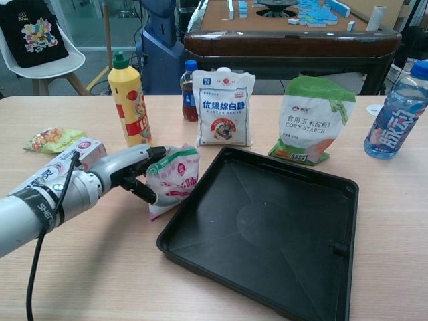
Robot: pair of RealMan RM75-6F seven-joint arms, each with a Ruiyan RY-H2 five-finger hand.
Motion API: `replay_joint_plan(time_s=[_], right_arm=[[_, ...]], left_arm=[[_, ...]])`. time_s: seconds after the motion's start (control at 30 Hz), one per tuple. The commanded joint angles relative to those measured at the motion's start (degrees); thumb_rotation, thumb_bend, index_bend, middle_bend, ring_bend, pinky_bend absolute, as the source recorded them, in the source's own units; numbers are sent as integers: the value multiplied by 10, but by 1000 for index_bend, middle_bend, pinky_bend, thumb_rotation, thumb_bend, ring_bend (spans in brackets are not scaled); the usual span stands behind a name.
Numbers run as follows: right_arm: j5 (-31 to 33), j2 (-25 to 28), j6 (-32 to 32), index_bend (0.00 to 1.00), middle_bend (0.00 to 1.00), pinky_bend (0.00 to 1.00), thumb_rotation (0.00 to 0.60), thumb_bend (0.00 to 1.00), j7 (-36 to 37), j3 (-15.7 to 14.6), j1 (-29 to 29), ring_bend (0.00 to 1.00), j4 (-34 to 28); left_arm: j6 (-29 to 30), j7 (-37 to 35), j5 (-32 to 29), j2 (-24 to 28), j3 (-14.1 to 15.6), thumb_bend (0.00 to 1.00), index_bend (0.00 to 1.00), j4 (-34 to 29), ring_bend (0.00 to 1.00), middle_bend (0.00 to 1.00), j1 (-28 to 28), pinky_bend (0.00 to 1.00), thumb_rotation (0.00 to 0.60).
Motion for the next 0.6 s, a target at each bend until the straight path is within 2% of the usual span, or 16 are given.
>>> replay_joint_plan(time_s=[0.03, 0.6], right_arm=[[1, 0, 0, 248, 334, 203, 600, 165, 1, 0, -1, 163, 1], [1, 1, 0, 248, 334, 203, 600, 165, 1, 0, -5, 163, 1]], left_arm=[[-2, -2, -3, -7, -3, 212, 149, 7, 222, 229, -3, 268, 600], [6, -27, -6, -40, -11, 212, 266, 53, 337, 355, -8, 354, 600]])
